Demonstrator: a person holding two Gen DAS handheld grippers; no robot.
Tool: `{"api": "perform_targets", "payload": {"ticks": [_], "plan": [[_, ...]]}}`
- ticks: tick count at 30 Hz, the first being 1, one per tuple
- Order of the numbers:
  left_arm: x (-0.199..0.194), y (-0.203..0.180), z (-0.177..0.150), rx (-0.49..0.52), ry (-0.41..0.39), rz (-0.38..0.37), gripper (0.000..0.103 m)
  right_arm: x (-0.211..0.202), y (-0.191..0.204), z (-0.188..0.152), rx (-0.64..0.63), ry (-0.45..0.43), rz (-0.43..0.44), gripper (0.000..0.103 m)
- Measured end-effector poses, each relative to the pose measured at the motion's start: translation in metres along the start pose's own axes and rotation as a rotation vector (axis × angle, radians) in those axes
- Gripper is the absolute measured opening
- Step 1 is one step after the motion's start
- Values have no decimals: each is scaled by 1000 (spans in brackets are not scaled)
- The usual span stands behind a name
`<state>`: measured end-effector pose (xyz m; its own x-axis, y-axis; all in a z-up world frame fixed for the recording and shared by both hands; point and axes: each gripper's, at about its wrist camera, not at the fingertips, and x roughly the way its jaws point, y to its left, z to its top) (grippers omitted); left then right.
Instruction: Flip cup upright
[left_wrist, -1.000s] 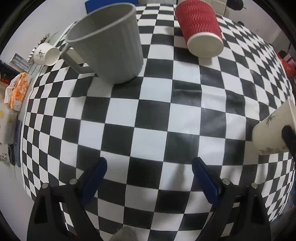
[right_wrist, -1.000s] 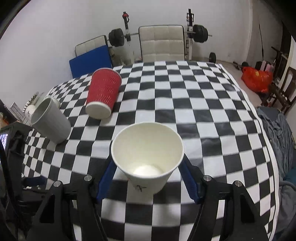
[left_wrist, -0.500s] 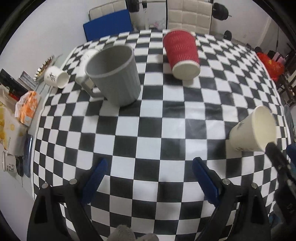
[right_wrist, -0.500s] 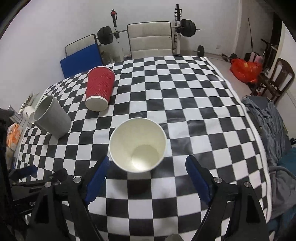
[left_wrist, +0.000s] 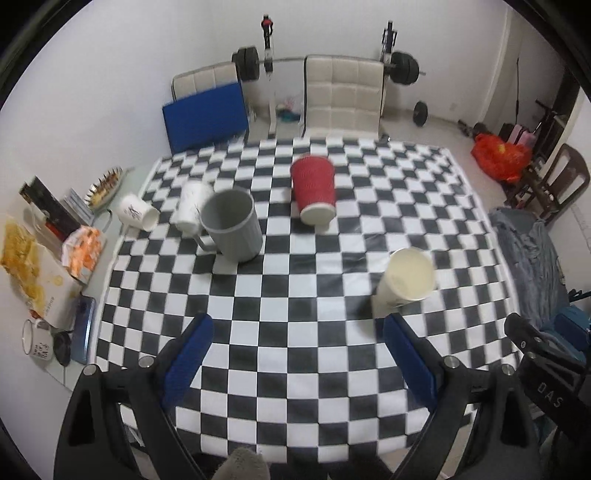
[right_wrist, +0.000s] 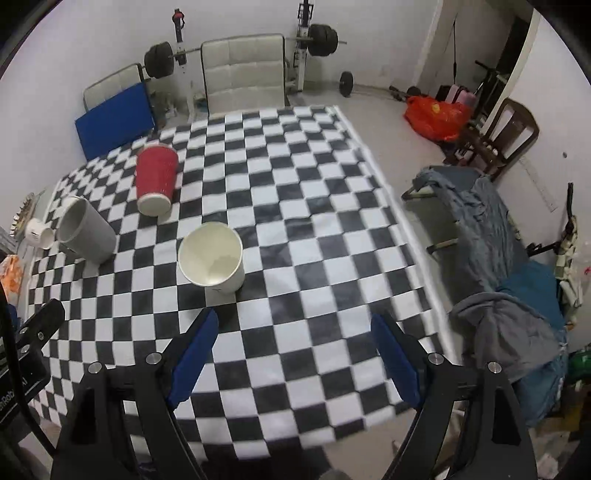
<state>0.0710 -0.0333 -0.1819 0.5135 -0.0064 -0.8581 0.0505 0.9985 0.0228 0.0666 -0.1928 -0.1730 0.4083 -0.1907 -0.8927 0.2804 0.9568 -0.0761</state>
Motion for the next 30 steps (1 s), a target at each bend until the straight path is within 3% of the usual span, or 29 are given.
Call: {"api": "perform_targets", "payload": {"ticks": [9,16,30], "plan": [[-97,-9,2,-30,-96,-10,94,-123,-28,9,-41,-105,23,86],[-147,-16,-1,-32,-148,-5,94,-187,-42,9,-57,-164,59,86],[-184,-28,-1,-63,-173,1,94,-239,-59,8,-84,-205,91,86]]}}
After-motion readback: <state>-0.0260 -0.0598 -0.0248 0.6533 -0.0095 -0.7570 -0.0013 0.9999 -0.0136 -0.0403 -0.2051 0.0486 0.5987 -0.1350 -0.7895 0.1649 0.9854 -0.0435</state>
